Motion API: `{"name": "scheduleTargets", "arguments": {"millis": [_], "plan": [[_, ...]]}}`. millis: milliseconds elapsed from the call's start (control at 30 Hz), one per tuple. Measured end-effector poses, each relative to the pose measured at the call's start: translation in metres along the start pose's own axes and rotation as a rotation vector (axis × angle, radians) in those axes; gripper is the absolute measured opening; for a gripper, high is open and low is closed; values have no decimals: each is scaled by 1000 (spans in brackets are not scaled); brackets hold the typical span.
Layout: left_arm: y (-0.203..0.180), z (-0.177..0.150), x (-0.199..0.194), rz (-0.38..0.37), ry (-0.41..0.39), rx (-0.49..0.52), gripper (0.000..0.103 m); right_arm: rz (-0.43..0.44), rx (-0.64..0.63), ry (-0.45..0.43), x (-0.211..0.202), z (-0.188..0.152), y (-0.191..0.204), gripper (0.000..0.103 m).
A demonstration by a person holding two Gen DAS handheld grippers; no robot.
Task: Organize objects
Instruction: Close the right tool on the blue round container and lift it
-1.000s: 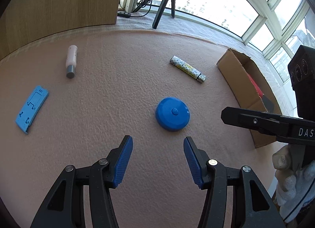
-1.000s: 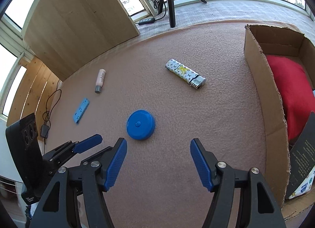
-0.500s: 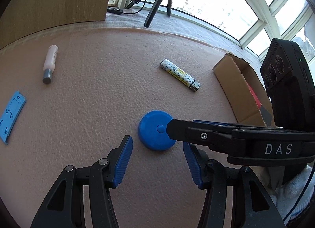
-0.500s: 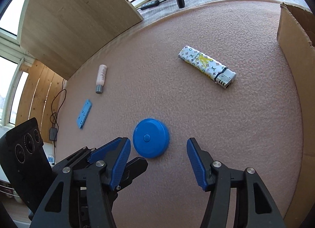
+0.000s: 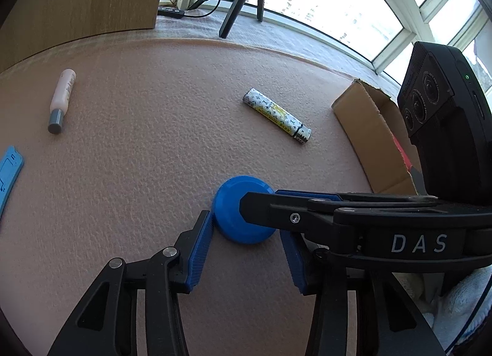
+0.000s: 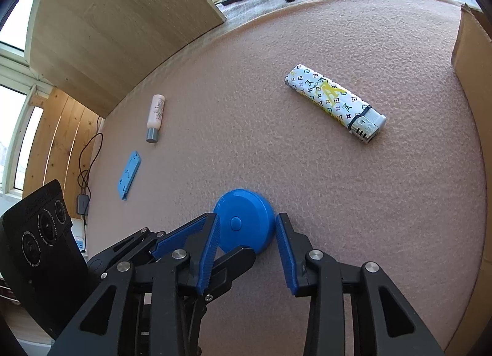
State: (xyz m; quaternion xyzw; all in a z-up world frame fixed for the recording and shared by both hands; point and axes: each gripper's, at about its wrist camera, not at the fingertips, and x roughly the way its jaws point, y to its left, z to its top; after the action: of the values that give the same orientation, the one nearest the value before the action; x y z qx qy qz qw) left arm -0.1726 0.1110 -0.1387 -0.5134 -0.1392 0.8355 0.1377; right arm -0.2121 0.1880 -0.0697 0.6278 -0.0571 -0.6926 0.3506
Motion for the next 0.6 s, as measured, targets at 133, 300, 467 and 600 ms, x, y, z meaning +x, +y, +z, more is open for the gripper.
{"name": "scheduleTargets", "arguments": {"millis": [133,300,467,600], "plan": [[-7,0,-1,23,-1,15,47,-2,0,-3,-3,-1,-2,33],[-24,0,-14,48,-33,46,47,15,3,-27,-18,-4,-3,33],[-48,0,-31,62,-78,91,47,30,-5,-78,-44,-11,0,33],[-70,-2,-40,58,-95,128,46,48,24,-120,-66,-21,-8,33]]}}
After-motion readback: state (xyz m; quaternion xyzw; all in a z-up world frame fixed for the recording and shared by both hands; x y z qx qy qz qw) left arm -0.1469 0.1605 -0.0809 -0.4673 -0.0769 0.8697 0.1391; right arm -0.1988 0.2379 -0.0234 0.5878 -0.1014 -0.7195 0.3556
